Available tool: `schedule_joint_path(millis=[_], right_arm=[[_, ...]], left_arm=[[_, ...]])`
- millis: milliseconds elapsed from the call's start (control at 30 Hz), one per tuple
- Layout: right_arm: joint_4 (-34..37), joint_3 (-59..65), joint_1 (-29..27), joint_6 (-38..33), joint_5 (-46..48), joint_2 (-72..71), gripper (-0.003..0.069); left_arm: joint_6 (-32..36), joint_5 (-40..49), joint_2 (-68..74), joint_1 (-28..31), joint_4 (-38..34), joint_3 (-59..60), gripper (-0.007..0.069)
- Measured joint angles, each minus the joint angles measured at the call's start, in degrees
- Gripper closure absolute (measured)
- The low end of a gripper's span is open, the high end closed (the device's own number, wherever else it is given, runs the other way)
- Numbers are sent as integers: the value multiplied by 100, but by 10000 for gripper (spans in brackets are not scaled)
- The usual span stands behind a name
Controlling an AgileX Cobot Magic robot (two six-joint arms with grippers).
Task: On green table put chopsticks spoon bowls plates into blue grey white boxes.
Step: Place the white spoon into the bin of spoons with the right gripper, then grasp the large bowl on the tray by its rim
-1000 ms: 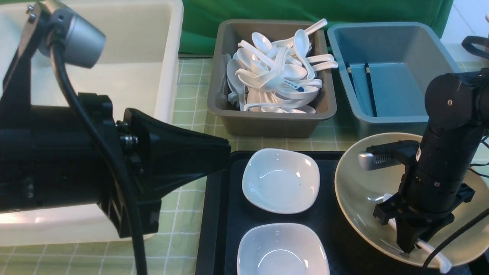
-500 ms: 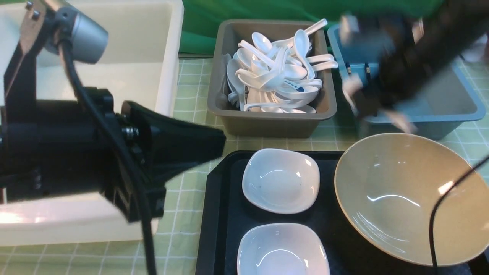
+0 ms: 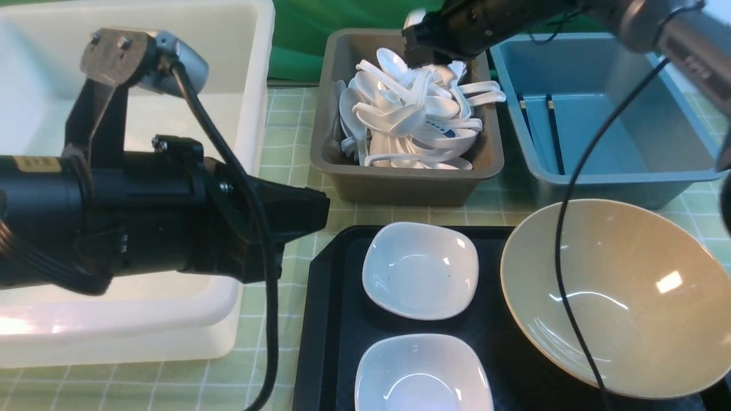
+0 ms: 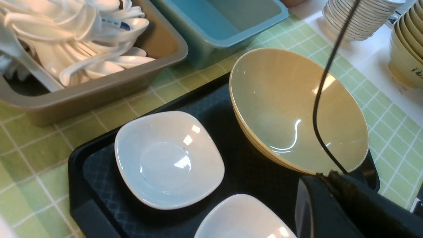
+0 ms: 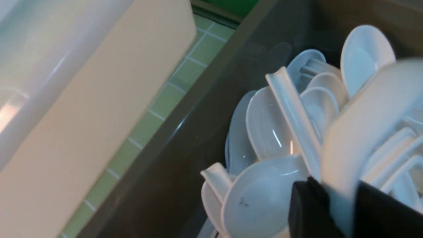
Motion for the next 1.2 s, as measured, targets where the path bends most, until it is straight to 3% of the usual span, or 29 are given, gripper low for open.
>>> schedule_joint_path(millis=[267, 533, 667, 833, 867, 933, 1100, 1200], right_arm=[[-10, 170, -84, -28, 695, -518, 172], [-31, 2887, -543, -311, 1064, -3789, 141], [8, 4682, -560, -712, 1109, -5807, 199], [3, 6839, -529, -577, 813, -8105, 420], [-39, 7348, -529, -391, 717, -8728, 502], [-269, 7797, -524, -30, 723, -9447, 589], [-1348, 8026, -524, 727, 1095, -10329, 634], [-1493, 8026, -524, 876, 1138, -10632, 635]], left_arm=[[-30, 290, 82, 0, 102, 0, 625], [-37, 471, 813, 0, -50, 0, 625], [-24, 362, 1407, -14, -532, -88, 624], [65, 485, 2399, -478, -662, -826, 590], [-49, 561, 2819, -746, -571, -1190, 559], [-317, 639, 3347, -995, -369, -1601, 517], [-1591, 1124, 4810, -1162, 503, -3196, 346], [-1830, 1392, 5440, -1162, 708, -3877, 245]])
